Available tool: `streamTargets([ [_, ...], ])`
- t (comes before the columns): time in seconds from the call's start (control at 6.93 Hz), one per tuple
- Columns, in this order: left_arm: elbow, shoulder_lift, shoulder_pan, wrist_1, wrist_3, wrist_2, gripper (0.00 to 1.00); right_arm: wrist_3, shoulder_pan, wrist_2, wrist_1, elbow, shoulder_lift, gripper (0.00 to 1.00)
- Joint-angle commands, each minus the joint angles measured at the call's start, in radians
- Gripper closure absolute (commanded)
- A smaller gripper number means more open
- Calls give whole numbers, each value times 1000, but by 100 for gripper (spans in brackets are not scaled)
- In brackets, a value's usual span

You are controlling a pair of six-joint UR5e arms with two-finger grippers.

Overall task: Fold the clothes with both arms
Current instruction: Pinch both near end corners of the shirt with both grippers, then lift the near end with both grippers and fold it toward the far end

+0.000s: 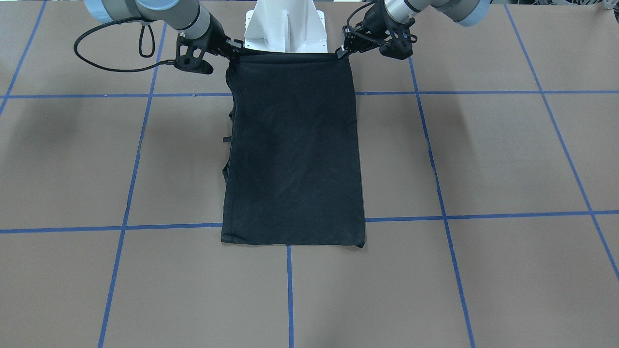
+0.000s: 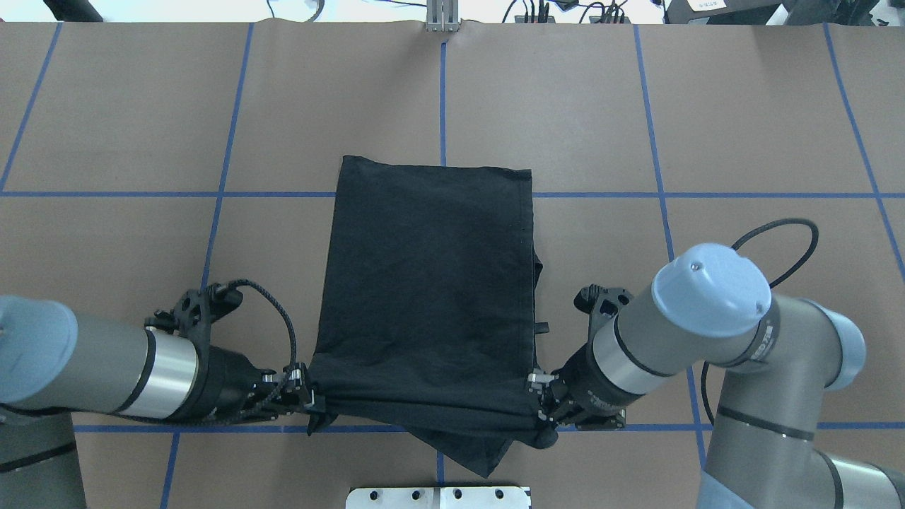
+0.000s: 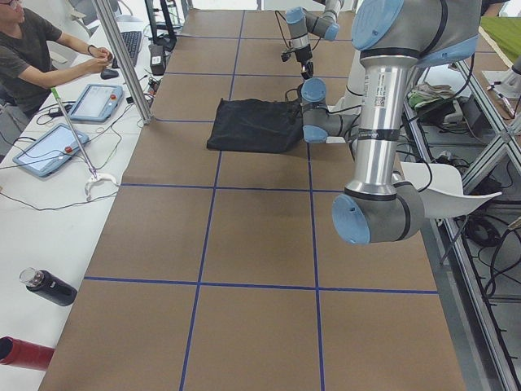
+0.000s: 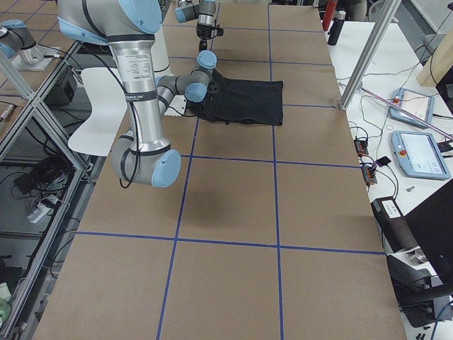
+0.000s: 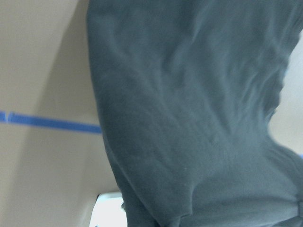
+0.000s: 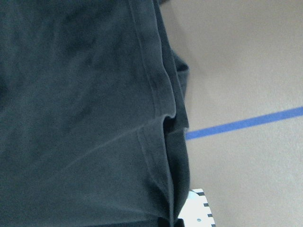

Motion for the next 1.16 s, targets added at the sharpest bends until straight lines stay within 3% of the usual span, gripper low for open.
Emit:
streamTargets([
  [0.0,55,-156,-157,108,53,-35,100,-10,154,38,-2,-45,72,100],
  [0.29,267,-342,-269,161,91,-35,100,-33,245,32,-1,-158,168,100],
  [0.58,397,-373,-378,151,203,-31,100,-95,320,-30,37,-285,219,100],
  [0.72,494,-434,-409,148,236,-31,100,-95,330,-58,115,-397,274,100],
  [1.01,663,-476,-410,-12,236,-29,100,-94,330,-101,324,-613,337,100],
])
